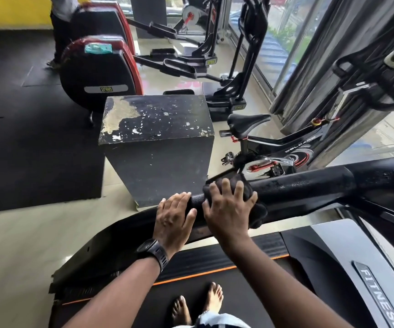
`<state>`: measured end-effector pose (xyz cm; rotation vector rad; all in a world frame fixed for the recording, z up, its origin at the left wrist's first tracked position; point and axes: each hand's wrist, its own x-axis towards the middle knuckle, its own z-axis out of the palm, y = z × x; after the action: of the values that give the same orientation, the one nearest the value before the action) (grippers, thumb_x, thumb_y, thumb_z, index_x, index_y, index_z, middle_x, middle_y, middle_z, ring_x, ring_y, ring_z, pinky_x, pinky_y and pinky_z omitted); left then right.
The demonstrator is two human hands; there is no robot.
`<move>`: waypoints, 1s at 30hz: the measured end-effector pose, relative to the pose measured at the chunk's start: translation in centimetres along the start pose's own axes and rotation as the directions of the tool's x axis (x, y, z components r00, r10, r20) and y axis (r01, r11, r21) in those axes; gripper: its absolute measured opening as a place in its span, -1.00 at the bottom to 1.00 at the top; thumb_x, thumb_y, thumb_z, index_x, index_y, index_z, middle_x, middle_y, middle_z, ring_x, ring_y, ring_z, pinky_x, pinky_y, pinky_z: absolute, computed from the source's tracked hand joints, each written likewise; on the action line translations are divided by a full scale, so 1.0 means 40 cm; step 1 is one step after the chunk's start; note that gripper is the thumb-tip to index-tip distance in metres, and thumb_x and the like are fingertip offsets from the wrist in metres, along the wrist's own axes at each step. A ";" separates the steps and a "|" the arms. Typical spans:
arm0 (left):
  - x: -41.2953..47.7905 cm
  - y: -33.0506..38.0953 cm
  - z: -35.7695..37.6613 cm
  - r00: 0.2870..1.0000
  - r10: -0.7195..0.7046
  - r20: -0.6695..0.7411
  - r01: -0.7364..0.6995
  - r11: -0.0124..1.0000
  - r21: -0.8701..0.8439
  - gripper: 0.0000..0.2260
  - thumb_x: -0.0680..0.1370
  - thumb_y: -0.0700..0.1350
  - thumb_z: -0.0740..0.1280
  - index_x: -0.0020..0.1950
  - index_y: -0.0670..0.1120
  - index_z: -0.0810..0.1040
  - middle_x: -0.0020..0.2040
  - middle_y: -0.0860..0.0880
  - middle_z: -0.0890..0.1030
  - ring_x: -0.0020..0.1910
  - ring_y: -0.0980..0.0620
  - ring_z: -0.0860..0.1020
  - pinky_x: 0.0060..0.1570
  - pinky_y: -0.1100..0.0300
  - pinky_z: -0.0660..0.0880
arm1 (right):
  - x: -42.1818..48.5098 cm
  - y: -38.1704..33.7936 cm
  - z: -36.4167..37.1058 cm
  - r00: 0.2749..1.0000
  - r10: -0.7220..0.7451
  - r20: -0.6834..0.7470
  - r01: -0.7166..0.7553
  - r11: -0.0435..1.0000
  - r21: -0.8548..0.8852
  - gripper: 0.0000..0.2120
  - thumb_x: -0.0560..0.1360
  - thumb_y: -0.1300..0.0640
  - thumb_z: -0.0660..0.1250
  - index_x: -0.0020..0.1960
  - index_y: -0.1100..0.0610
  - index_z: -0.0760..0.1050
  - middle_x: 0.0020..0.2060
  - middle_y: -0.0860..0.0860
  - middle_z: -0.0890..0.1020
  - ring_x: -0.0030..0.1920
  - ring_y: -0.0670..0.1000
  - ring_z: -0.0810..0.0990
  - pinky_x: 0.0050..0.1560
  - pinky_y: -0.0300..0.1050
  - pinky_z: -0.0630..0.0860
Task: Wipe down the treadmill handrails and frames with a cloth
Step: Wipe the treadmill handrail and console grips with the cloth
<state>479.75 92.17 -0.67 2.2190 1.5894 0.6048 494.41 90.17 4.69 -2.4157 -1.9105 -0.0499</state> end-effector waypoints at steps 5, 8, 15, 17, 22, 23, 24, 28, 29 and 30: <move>0.002 0.005 0.004 1.000 -0.003 0.018 0.003 1.000 -0.012 -0.47 0.58 0.17 0.01 0.44 -0.02 0.44 0.41 0.00 0.49 0.43 -0.01 0.40 0.47 -0.15 0.19 | 0.082 0.030 -0.033 0.953 -0.284 0.105 0.286 0.958 0.000 -0.59 0.48 -0.28 0.16 0.15 -0.08 0.56 0.16 -0.04 0.59 0.25 0.16 0.48 0.24 0.30 0.32; -0.004 0.007 0.001 0.999 -0.003 0.041 0.003 1.000 -0.010 -0.44 0.58 0.19 -0.02 0.47 -0.02 0.40 0.43 0.01 0.46 0.46 0.01 0.35 0.50 -0.13 0.14 | 0.137 0.066 -0.052 0.980 -0.089 0.180 0.093 0.996 -0.011 -0.54 0.50 -0.29 0.14 0.22 -0.07 0.56 0.21 0.00 0.58 0.29 0.18 0.47 0.26 0.26 0.34; -0.004 0.020 0.006 1.000 0.001 0.020 0.000 1.000 -0.016 -0.45 0.57 0.18 0.01 0.46 -0.02 0.43 0.43 0.00 0.47 0.45 -0.01 0.37 0.48 -0.17 0.16 | -0.009 0.021 0.011 0.995 -0.089 -0.051 0.089 0.996 -0.003 -0.65 0.47 -0.21 0.30 0.15 -0.05 0.58 0.22 0.02 0.56 0.32 0.24 0.42 0.29 0.48 0.21; 0.000 0.027 0.008 1.000 -0.011 0.009 0.011 1.000 -0.015 -0.45 0.57 0.19 0.00 0.45 -0.02 0.43 0.43 0.01 0.47 0.45 -0.01 0.37 0.48 -0.17 0.16 | 0.055 0.041 -0.014 0.975 -0.223 0.007 0.223 0.975 0.002 -0.62 0.49 -0.27 0.21 0.12 -0.08 0.59 0.16 -0.02 0.60 0.26 0.19 0.47 0.25 0.36 0.29; 0.002 0.046 0.009 1.000 -0.024 0.018 0.024 1.000 0.003 -0.44 0.58 0.19 -0.03 0.46 -0.01 0.42 0.43 0.01 0.47 0.45 0.00 0.36 0.50 -0.13 0.12 | 0.146 0.109 -0.066 0.978 -0.033 0.207 0.033 0.999 0.003 -0.54 0.53 -0.28 0.13 0.23 -0.05 0.55 0.21 0.04 0.58 0.27 0.18 0.46 0.25 0.29 0.31; 0.003 0.047 0.009 0.999 -0.030 0.015 0.030 1.000 -0.002 -0.45 0.58 0.19 -0.03 0.46 0.00 0.42 0.43 0.02 0.47 0.45 0.01 0.36 0.50 -0.12 0.12 | 0.117 0.110 -0.058 0.988 0.004 0.157 0.001 1.000 -0.027 -0.55 0.52 -0.26 0.15 0.23 -0.04 0.55 0.22 0.04 0.57 0.29 0.20 0.44 0.27 0.38 0.28; 0.004 0.050 0.010 0.999 -0.035 0.009 0.035 0.999 -0.005 -0.45 0.58 0.19 -0.02 0.45 0.00 0.43 0.42 0.02 0.48 0.45 0.01 0.37 0.49 -0.13 0.12 | 0.079 0.104 -0.047 0.996 -0.002 0.088 0.006 0.999 -0.042 -0.57 0.51 -0.24 0.19 0.22 -0.03 0.56 0.22 0.03 0.57 0.30 0.21 0.43 0.29 0.44 0.26; 0.008 0.063 0.023 0.998 -0.041 -0.039 0.042 0.999 0.022 -0.51 0.57 0.15 0.05 0.39 -0.02 0.49 0.36 0.00 0.53 0.39 -0.03 0.44 0.43 -0.19 0.24 | 0.007 0.085 -0.006 0.978 -0.205 -0.024 0.205 0.978 0.021 -0.61 0.47 -0.21 0.21 0.16 -0.05 0.58 0.21 -0.02 0.56 0.29 0.22 0.44 0.31 0.46 0.23; 0.009 0.066 0.026 0.998 -0.041 -0.051 0.042 0.999 0.025 -0.52 0.57 0.15 0.06 0.38 -0.02 0.50 0.35 0.00 0.54 0.38 -0.04 0.46 0.42 -0.20 0.26 | 0.030 0.087 -0.014 0.968 -0.251 -0.001 0.251 0.968 0.026 -0.61 0.48 -0.24 0.18 0.15 -0.06 0.58 0.20 -0.03 0.57 0.28 0.20 0.45 0.29 0.42 0.25; 0.009 0.069 0.027 0.997 -0.039 -0.061 0.041 0.999 0.029 -0.52 0.58 0.14 0.07 0.37 -0.02 0.51 0.35 -0.01 0.55 0.37 -0.04 0.46 0.41 -0.21 0.27 | 0.060 0.092 -0.027 0.957 -0.287 0.038 0.286 0.958 0.026 -0.59 0.49 -0.26 0.16 0.15 -0.07 0.58 0.18 -0.04 0.58 0.26 0.18 0.46 0.27 0.36 0.27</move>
<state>482.62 91.61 -0.12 2.2045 1.6788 0.6469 498.54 91.58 5.81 -2.1229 -2.2531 0.0068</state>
